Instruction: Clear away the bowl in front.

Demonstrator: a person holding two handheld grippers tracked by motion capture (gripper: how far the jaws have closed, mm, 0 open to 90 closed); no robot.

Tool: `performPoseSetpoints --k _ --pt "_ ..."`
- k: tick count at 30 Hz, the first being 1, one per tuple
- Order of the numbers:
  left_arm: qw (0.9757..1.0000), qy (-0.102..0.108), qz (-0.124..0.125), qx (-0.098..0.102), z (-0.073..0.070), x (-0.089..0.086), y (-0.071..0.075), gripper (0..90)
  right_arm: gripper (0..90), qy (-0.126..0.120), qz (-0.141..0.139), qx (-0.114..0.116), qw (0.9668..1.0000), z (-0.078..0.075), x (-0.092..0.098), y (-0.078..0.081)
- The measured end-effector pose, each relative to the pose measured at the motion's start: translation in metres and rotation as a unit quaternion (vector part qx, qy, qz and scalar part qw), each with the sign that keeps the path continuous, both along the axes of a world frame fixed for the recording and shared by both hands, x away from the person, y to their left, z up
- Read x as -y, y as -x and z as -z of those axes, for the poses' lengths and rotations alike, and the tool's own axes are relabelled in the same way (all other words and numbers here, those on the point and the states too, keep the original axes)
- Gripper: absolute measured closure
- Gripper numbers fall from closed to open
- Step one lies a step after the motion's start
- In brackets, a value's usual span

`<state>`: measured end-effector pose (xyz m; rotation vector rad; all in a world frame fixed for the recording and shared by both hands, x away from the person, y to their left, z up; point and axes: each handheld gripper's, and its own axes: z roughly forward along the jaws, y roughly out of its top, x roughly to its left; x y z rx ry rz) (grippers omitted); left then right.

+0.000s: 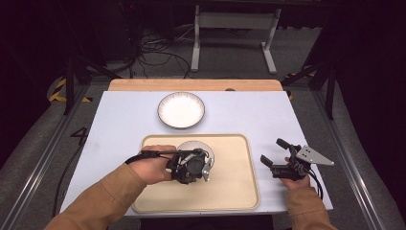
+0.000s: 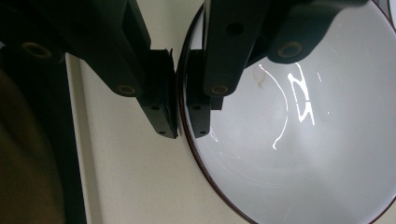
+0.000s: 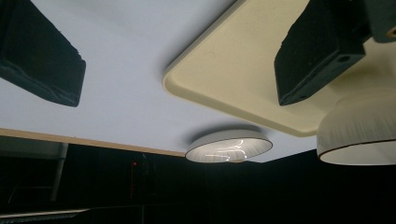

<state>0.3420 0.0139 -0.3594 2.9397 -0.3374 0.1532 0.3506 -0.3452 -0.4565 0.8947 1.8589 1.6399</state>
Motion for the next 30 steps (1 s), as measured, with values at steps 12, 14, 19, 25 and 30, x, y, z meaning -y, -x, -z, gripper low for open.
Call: performPoseSetpoints --k 12,14,19,25,30 --pt "1.0000 -0.003 -0.004 -0.004 0.014 0.006 -0.003 83.7 2.4 -0.001 0.000 -0.001 1.0000 0.000 0.000 0.000" --pt "1.0000 -0.006 -0.005 -0.002 0.015 0.008 -0.003 83.7 2.4 0.000 0.000 0.000 1.0000 0.000 0.000 0.000" --pt "1.0000 -0.004 -0.003 -0.006 0.020 0.011 -0.004 83.7 2.4 -0.001 0.000 -0.001 1.0000 0.000 0.000 0.000" --pt "0.9998 -0.011 -0.001 -0.014 0.025 0.012 -0.004 83.6 2.5 0.000 -0.001 0.000 1.0000 0.000 0.000 0.000" --pt "0.9999 -0.008 -0.005 -0.014 0.026 0.011 -0.004 83.7 2.4 0.000 0.000 -0.001 1.0000 0.000 0.000 0.000"
